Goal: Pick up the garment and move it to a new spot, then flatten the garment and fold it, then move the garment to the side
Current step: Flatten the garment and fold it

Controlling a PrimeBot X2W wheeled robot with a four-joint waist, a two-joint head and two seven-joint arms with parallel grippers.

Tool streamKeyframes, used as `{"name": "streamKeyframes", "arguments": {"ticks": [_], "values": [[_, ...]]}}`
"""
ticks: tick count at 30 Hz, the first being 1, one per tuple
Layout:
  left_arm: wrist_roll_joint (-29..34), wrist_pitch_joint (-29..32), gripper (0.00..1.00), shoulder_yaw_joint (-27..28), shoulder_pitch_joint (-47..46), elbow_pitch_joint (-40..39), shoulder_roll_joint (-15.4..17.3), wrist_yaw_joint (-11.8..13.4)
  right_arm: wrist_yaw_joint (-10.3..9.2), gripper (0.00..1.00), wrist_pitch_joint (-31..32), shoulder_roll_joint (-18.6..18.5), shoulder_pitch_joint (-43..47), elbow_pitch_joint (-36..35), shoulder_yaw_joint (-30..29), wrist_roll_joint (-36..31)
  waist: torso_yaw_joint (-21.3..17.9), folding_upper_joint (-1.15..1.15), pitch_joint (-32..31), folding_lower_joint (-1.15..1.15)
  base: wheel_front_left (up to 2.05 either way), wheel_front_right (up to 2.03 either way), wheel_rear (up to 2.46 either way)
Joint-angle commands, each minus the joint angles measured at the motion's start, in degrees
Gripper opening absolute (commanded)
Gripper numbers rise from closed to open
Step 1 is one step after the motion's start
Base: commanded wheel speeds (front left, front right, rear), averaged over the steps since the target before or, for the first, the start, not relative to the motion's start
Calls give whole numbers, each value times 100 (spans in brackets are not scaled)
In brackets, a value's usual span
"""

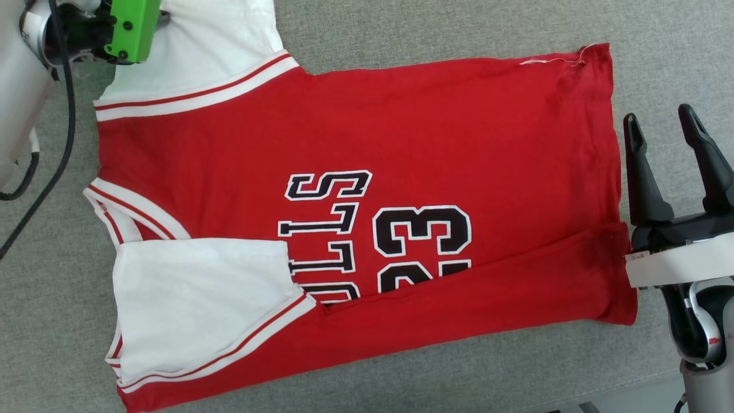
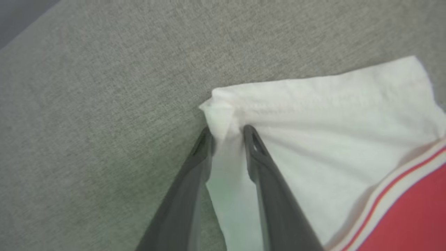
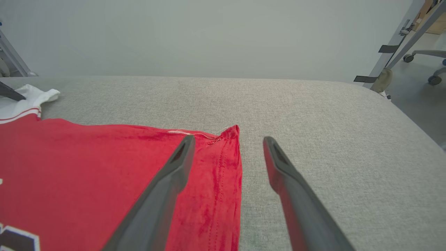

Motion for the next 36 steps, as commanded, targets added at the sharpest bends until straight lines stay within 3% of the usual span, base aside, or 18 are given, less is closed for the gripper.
{"name": "streamKeyframes", "arguments": {"ticks": [1,6,13,20,27,32,36], "values": [[-61,-12,0,-167,366,61,-35,-13,-3,100,-44,-29,-142,4,-27,18,35,23,-59,0,0,0,0],[-84,-417,0,-174,389,-81,-97,-15,-3,100,36,-231,-312,-88,-204,-34,189,23,-332,0,0,0,0],[9,-1065,0,-314,480,-423,-185,-16,-3,100,611,-1037,-980,-151,-273,37,505,23,-770,0,0,0,0],[7,-1579,0,-407,597,-800,-226,-16,-3,100,2123,-1980,-1863,492,211,696,798,23,-982,0,0,0,0],[81,-1962,0,-472,624,-1073,-252,-16,-3,100,4111,-2792,-2443,1352,997,1609,1032,23,-983,0,0,0,0],[191,-2151,0,-508,580,-1238,-271,-16,-3,100,5029,-2959,-2666,1814,1385,2143,1160,23,-862,0,0,0,0],[240,-2233,0,-529,510,-1356,-301,-16,-3,100,5289,-2887,-2861,2115,1536,2321,1253,23,-721,0,0,0,0]]}}
